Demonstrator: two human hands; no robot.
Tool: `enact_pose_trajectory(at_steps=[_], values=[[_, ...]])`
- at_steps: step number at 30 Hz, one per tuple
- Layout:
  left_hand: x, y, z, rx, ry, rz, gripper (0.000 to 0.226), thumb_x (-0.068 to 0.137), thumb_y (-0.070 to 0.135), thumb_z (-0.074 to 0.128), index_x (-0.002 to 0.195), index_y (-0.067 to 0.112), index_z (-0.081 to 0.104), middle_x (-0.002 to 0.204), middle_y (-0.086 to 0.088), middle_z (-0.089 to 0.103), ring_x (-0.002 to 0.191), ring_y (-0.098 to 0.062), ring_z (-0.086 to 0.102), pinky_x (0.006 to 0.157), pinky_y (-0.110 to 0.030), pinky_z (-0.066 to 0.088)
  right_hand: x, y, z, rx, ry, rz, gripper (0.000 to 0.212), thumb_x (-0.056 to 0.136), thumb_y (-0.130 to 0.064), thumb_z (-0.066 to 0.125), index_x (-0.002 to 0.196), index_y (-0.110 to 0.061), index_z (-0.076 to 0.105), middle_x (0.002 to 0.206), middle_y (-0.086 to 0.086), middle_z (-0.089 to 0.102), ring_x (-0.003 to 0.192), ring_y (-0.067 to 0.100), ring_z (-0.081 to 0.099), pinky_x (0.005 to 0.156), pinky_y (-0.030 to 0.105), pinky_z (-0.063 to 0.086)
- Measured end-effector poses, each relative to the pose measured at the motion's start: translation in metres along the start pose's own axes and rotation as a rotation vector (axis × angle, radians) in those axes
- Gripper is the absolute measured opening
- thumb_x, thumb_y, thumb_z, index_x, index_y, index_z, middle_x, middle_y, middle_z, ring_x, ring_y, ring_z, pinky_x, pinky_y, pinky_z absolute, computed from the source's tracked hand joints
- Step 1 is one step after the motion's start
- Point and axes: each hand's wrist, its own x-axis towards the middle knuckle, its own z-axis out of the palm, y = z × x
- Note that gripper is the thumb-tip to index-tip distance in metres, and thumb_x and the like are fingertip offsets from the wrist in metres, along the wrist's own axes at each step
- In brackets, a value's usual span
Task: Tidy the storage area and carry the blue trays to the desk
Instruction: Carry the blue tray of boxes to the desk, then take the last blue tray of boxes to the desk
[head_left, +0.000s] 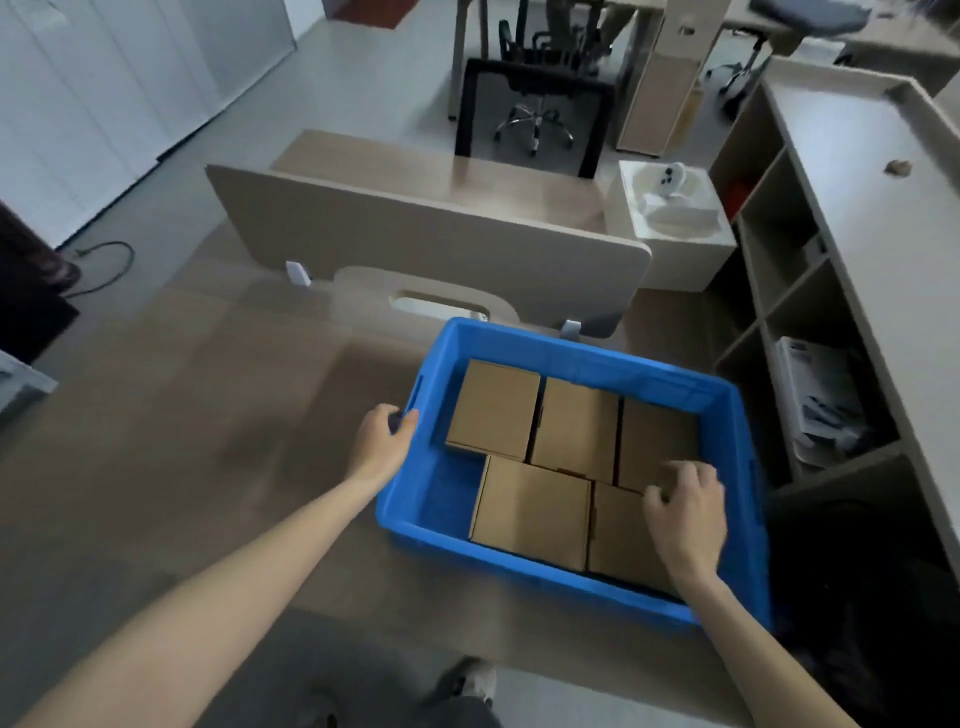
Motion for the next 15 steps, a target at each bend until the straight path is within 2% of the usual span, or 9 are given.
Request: enact_pose_trajectory(at_steps=[1,3,5,7,9,12,15], values=[[-0.008,-0.011,-0.01,-0.07,0.012,-0.028,0.029,0.096,0.042,0.055,0.093,0.013,0.062,0.088,0.001,0.063,0.078,-0.016,0.059,0.066,-0.031,0.044,-0.011,-0.02,0.006,0.084,-0.075,-0.037,0.027,0.088,-0.013,0.065,0.114,-0.014,0.062,0.113,0.005,0.063,0.102,0.022,0.06,0.08,0.036,0.052],[-0.028,-0.041,-0.035,-0.266,0.056,-0.137,0.028,0.096,0.033,0.058,0.079,0.011,0.062,0.071,-0.004,0.063,0.061,-0.017,0.059,0.055,-0.026,0.046,-0.033,-0.066,0.017,0.222,-0.222,-0.108,0.014,0.092,-0.016,0.06,0.103,-0.022,0.065,0.098,-0.005,0.069,0.089,0.014,0.065,0.073,0.033,0.055],[-0.057,-0.081,-0.072,-0.442,0.15,-0.262,0.028,0.099,0.021,0.057,0.073,0.011,0.06,0.056,-0.003,0.058,0.041,-0.009,0.054,0.04,-0.018,0.041,-0.055,-0.119,0.03,0.285,-0.379,-0.206,0.014,0.092,-0.018,0.058,0.098,-0.027,0.067,0.089,-0.011,0.07,0.082,0.011,0.066,0.071,0.036,0.056],[-0.094,-0.132,-0.114,-0.509,0.308,-0.388,0.03,0.099,0.015,0.055,0.07,0.011,0.06,0.051,-0.002,0.056,0.032,-0.003,0.05,0.035,-0.015,0.038,-0.082,-0.177,0.048,0.314,-0.527,-0.364,0.016,0.09,-0.016,0.058,0.094,-0.028,0.067,0.081,-0.014,0.07,0.074,0.009,0.066,0.067,0.034,0.054],[-0.141,-0.192,-0.156,-0.551,0.437,-0.516,0.034,0.1,0.012,0.054,0.067,0.01,0.058,0.054,-0.008,0.054,0.037,-0.012,0.053,0.036,-0.016,0.039,-0.118,-0.24,0.072,0.348,-0.663,-0.545,0.011,0.085,-0.023,0.056,0.088,-0.028,0.065,0.074,-0.012,0.067,0.067,0.011,0.064,0.063,0.034,0.052],[-0.234,-0.278,-0.203,-0.62,0.591,-0.758,0.035,0.101,0.009,0.053,0.066,0.007,0.058,0.061,-0.011,0.056,0.052,-0.023,0.052,0.049,-0.027,0.043,-0.191,-0.334,0.119,0.286,-0.888,-0.826,0.021,0.079,-0.035,0.05,0.087,-0.024,0.066,0.074,-0.008,0.067,0.067,0.011,0.061,0.065,0.032,0.047],[-0.337,-0.346,-0.218,-0.747,0.754,-1.035,0.026,0.098,0.016,0.058,0.076,0.004,0.062,0.068,-0.014,0.061,0.056,-0.023,0.054,0.055,-0.027,0.042,-0.28,-0.414,0.182,0.123,-1.165,-0.99,0.018,0.08,-0.028,0.054,0.078,-0.013,0.065,0.076,0.013,0.069,0.064,0.015,0.056,0.065,0.04,0.052]])
